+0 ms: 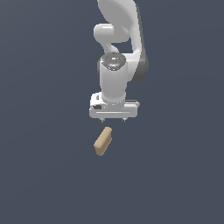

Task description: Pick up the object and move it to a goal position.

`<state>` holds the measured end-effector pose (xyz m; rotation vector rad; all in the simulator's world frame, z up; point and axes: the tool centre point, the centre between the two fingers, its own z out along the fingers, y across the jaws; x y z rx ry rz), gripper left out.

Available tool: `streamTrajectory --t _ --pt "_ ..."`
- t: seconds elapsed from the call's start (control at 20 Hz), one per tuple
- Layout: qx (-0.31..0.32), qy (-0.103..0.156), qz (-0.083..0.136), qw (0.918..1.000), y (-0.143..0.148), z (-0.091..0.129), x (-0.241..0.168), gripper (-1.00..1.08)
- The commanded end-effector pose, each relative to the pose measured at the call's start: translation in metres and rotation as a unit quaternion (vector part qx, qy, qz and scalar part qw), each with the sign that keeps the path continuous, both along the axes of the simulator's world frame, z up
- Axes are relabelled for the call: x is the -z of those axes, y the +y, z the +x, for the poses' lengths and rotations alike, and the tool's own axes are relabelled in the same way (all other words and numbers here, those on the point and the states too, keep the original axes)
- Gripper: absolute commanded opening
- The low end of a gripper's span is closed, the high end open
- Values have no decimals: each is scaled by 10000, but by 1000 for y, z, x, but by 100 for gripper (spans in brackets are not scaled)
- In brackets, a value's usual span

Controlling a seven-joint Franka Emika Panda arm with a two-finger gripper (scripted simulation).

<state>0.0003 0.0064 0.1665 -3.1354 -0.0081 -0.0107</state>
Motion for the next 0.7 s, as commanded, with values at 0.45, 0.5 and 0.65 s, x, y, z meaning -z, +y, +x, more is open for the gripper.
streamTrajectory --t 0.45,0.5,0.65 --pt "-236 -170 14 9996 10 10 -15 100" --pt "-252 -179 15 9995 10 10 -16 100" --pt "-249 -177 15 9995 10 10 -16 100"
